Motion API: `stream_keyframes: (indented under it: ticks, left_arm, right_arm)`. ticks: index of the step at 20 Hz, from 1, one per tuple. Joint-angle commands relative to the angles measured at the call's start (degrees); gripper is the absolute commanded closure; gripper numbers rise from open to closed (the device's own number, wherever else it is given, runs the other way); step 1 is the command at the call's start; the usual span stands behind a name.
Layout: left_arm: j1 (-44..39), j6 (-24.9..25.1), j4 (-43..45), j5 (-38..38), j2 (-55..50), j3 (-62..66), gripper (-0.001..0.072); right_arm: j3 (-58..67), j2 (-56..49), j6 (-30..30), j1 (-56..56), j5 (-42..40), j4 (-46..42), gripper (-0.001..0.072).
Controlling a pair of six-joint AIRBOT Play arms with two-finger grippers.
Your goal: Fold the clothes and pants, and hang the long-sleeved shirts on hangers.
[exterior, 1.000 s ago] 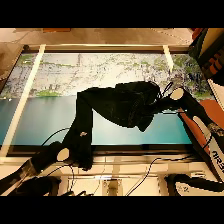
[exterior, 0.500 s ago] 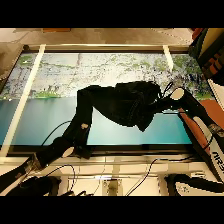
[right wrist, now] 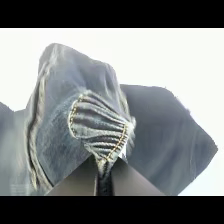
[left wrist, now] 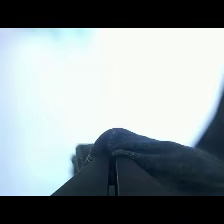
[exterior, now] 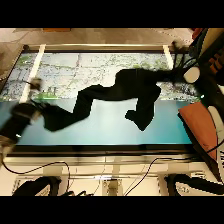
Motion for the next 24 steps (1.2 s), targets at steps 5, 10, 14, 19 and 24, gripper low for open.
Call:
stream_keyframes:
  ticks: [5,10,14,19,24]
  left_arm:
    - [16.35,0.0,0.33,15.69,0.13,24.2,0.0689]
    - [17.27,9.68,0.28,1.16,-1.64,20.13,0.0688]
    - [17.73,17.88,0.31,-0.59,-3.72,7.08,0.0688]
    - [21.14,24.7,0.48,-0.63,-3.85,-6.64,0.0688]
    - [25.94,48.54,0.37,-7.72,-3.82,-8.13,0.0688]
  right_arm:
    - [21.81,0.11,10.6,-13.25,2.29,-8.44,0.068]
    - [20.87,0.17,-2.82,-19.32,29.57,-7.1,0.0681]
    - [11.02,0.11,-10.6,-19.39,46.56,-5.64,0.0681]
    - [-8.87,3.41,-15.02,-19.39,56.54,-6.51,0.068]
    - [-23.91,14.32,-17.11,-19.39,59.01,-7.41,0.068]
